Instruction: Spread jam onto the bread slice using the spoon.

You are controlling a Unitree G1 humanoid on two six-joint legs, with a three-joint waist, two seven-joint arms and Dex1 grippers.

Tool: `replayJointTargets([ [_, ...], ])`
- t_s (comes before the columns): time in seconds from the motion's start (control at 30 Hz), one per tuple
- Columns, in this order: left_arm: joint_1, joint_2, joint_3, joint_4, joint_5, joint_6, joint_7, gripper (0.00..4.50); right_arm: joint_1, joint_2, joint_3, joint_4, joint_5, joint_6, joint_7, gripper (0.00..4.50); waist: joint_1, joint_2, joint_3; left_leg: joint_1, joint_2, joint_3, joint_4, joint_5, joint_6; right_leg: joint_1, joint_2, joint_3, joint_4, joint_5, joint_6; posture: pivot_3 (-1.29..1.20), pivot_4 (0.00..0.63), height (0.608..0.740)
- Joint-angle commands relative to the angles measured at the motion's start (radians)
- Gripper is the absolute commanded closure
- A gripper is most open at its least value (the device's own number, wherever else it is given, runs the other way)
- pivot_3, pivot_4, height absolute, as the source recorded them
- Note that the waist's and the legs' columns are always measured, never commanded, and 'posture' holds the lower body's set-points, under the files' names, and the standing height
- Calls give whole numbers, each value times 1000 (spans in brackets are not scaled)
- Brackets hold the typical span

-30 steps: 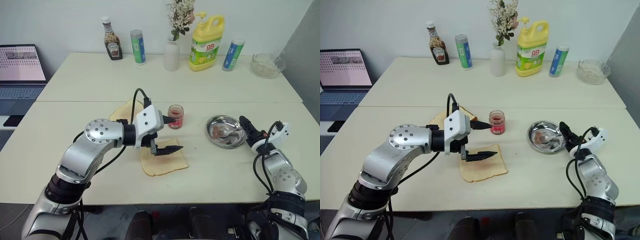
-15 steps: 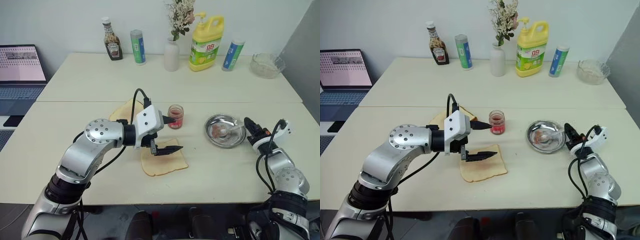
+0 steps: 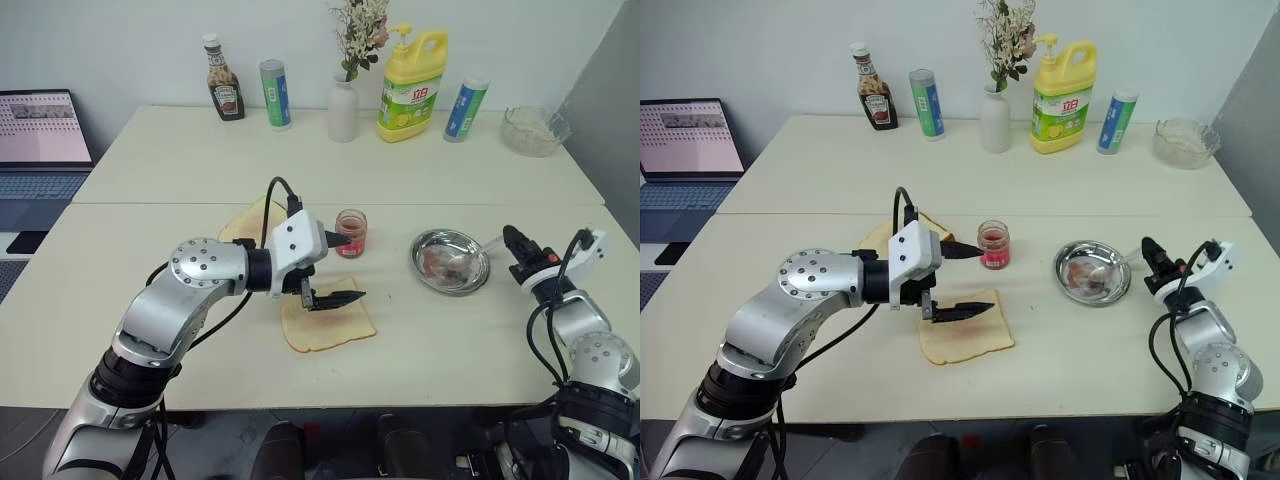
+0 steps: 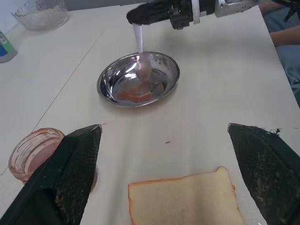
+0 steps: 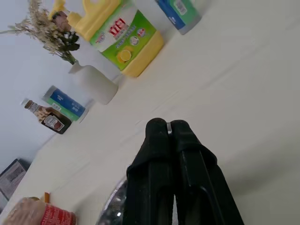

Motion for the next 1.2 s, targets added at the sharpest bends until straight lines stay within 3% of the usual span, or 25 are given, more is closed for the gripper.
replayJointTargets([
  [0.03, 14, 16, 51, 2, 17, -27, 27, 0, -44, -34, 9, -117, 31, 5, -9, 4453, 0, 0, 0, 0, 0, 0, 0, 0, 0, 0, 0, 0, 0, 0, 0, 0, 150, 740],
  [0.3, 117, 68, 183, -11, 12, 19, 100, 0, -238, -77, 162, -279, 20, 39, -18, 4453, -6, 1, 1, 0, 0, 0, 0, 0, 0, -1, 0, 0, 0, 0, 0, 0, 150, 740],
  [0.57, 179, 70, 235, -29, 4, 51, 155, 0, -456, -19, 414, -150, -182, -68, 90, 4453, -8, 1, 1, -1, 1, -1, 0, 0, 0, -1, 0, -1, -1, 1, -2, 0, 150, 740],
  [0.8, 189, 65, 236, -47, 3, 58, 190, 0, -476, 27, 556, -5, -380, -248, 222, 4453, 2, 1, 1, -3, 0, 0, 0, 0, 0, -3, -1, -1, -1, 2, -3, 0, 150, 740],
  [1.2, 165, 55, 213, -32, 4, 58, 196, 0, -452, 50, 620, 107, -547, -420, 343, 4453, 2, 1, 1, -5, 0, -1, 0, 0, 0, -5, -1, -2, 0, 2, -3, 0, 150, 740],
])
